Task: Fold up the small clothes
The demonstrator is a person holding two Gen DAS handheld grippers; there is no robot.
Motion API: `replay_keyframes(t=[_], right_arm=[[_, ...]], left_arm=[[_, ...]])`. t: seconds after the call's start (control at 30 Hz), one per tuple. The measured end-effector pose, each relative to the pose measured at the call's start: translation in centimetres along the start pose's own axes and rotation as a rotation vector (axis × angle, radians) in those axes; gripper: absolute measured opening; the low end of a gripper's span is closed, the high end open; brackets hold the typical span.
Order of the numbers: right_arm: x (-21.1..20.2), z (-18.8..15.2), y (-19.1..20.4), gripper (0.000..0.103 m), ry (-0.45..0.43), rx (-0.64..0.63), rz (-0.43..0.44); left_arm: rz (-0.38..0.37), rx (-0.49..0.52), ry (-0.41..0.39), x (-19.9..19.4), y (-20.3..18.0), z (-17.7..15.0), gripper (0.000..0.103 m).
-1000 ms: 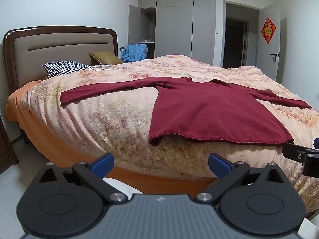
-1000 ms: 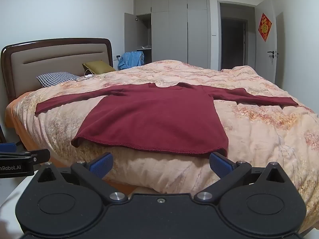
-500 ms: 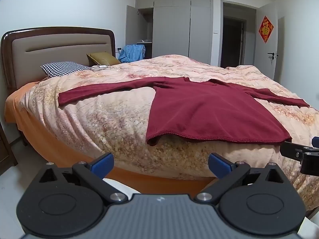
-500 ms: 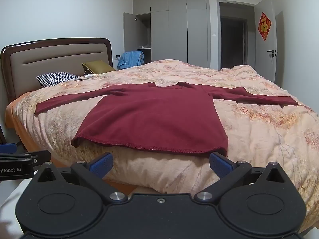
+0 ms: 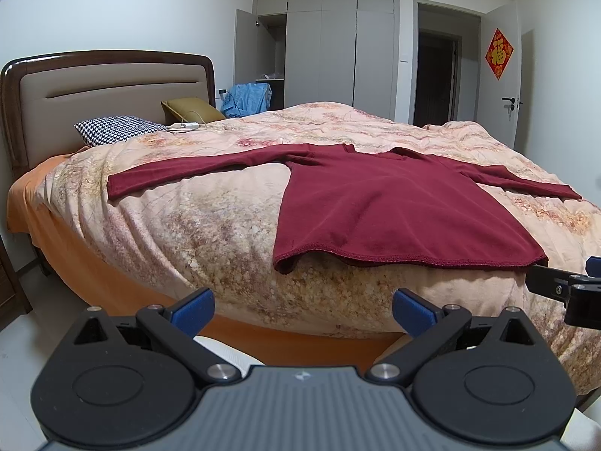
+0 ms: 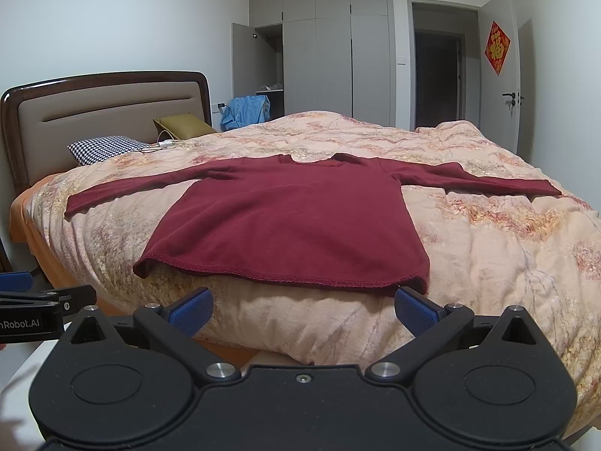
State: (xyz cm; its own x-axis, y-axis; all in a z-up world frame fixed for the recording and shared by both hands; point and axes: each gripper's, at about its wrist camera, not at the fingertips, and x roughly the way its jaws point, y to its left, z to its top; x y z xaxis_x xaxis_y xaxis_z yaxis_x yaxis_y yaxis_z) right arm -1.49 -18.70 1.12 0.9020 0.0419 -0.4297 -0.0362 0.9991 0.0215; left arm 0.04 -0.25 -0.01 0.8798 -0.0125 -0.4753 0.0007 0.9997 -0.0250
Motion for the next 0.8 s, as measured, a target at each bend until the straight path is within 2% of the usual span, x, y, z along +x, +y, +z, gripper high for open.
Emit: replay_keyframes(t=[0.8], right_arm=[[0.04, 0.01, -0.1, 0.103, 0.002, 0.002, 0.001]], left_arm=[[-0.002, 0.006, 0.001, 0.01, -0.19, -0.09, 0.103]])
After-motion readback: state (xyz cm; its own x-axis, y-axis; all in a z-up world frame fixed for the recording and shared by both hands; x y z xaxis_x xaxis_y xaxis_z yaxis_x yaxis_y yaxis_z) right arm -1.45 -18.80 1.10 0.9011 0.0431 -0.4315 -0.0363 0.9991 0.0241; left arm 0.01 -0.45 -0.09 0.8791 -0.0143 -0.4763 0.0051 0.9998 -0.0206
